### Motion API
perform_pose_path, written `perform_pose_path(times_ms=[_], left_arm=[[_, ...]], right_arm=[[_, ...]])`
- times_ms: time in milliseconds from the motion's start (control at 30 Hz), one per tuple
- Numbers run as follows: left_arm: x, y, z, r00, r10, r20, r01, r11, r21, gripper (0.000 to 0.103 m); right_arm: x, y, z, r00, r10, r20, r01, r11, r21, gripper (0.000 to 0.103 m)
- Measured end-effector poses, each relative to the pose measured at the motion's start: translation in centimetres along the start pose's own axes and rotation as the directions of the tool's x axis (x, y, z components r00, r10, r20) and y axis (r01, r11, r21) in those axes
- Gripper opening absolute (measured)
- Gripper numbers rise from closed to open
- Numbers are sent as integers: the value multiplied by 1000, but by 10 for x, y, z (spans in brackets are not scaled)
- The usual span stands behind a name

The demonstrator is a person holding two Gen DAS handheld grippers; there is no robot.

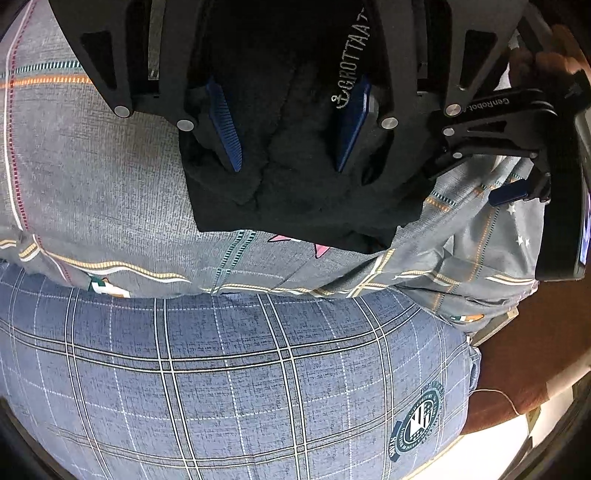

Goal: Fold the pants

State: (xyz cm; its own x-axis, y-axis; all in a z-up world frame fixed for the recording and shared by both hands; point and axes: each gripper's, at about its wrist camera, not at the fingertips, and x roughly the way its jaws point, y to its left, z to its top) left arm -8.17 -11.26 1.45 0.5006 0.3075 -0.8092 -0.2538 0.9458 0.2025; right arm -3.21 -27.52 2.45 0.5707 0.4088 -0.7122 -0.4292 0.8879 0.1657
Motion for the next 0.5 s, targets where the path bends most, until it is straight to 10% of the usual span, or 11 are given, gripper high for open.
perform_pose_path(times_ms=[500], left_arm=[[-114,34,-53,979,-37,203,48,998,-48,103]], right_arm=[[-88,63,-6,973,-228,48,233,952,-197,64]])
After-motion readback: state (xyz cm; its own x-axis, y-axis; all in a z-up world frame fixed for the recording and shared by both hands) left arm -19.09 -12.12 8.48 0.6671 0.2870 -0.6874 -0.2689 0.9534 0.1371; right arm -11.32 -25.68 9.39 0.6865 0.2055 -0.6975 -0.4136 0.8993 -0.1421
